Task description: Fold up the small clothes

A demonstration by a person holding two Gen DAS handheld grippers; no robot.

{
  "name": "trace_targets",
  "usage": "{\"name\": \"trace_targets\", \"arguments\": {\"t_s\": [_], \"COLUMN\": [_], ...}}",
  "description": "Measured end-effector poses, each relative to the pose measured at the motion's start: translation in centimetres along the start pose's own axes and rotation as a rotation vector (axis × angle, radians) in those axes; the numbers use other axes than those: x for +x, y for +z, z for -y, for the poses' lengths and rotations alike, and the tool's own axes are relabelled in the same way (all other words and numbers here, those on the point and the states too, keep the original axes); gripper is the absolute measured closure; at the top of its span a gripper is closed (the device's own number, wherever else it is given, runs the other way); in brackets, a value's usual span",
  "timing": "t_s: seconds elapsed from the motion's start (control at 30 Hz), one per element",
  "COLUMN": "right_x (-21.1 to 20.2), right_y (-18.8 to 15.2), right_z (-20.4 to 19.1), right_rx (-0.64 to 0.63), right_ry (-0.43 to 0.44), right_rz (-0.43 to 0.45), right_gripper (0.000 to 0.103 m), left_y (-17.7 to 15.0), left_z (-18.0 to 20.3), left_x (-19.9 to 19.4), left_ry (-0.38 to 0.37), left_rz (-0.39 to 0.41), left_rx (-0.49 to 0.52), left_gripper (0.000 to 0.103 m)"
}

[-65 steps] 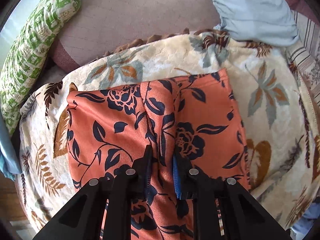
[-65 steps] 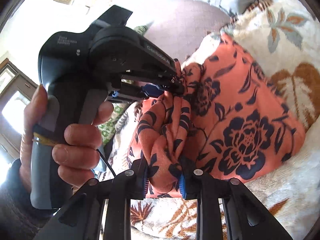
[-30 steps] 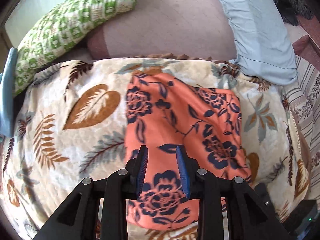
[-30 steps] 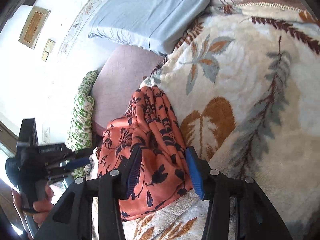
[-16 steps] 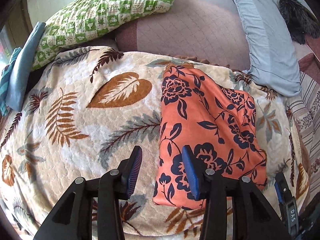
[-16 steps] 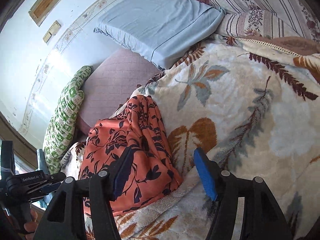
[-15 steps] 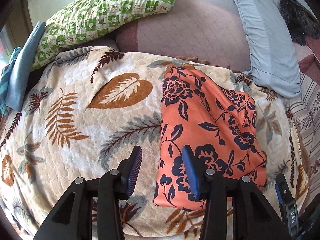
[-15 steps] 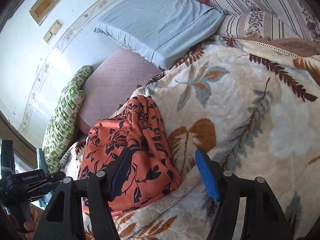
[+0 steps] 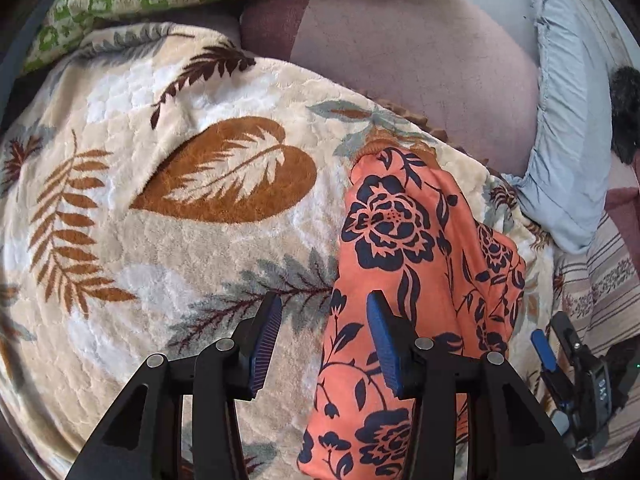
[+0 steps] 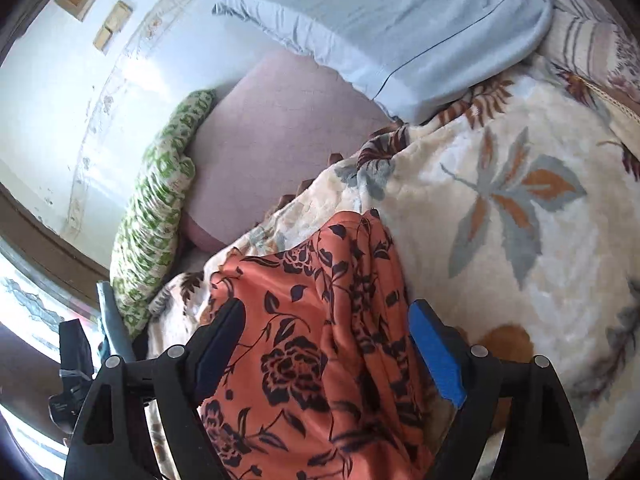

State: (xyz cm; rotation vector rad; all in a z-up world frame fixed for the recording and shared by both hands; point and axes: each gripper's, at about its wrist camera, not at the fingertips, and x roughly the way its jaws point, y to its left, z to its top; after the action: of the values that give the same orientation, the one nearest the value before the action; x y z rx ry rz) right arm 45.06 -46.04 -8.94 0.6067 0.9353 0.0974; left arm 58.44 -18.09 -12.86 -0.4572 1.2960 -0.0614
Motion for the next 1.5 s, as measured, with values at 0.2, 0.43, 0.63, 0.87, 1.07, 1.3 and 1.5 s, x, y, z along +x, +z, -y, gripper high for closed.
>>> {"name": "trace_targets", "arguments": {"t_s": [0.2, 0.43, 0.63, 0.87, 1.07, 1.3, 1.5], "right_x": [6.6, 3.7, 8.2, 3.5, 1.7, -1.7, 1.3], "right_y": [0.7, 2.4, 1.5, 0.8, -3.0, -5.5, -6.9], "right_z": [-0.4, -1.3, 1.9, 3.2, 4.3, -0.5, 2.1], "right_rx": [-0.067, -0.107, -0.061, 0.029, 0.065, -0.19, -0.222], "right_ry": [-0.078, 0.058, -0.076, 0.065, 0.139, 0.077, -0.11], "right_rz": [-0.129, 0.028, -0.076, -0.075, -0.148, -0.053, -0.128], "right_gripper": [0.079, 0.089, 0.086, 0.068, 0.055, 0.086, 0.085], "left_y": [1.3, 1.0, 0.0, -0.5, -4.8, -8.6, -9.6], "left_z": [1.5, 3.9, 5.4, 2.4, -1.6, -0.1, -0.2], "left_x": [3.0, 3.5, 7.2, 2.6, 0.6, 1.6, 5.4], "left_ry": [-0.047, 0.023, 0.144, 0.005, -0.172, -0.052, -0.007], "left_rz": [-0.022, 0.106, 0.111, 0.063, -0.013, -0.022, -0.073], "left_rx": [0.032, 0.136, 0.262, 0.167, 0.026, 0.134, 0.138], "left_gripper": [0.059, 0.059, 0.056, 0.058, 0.058, 0.058, 0.051]}}
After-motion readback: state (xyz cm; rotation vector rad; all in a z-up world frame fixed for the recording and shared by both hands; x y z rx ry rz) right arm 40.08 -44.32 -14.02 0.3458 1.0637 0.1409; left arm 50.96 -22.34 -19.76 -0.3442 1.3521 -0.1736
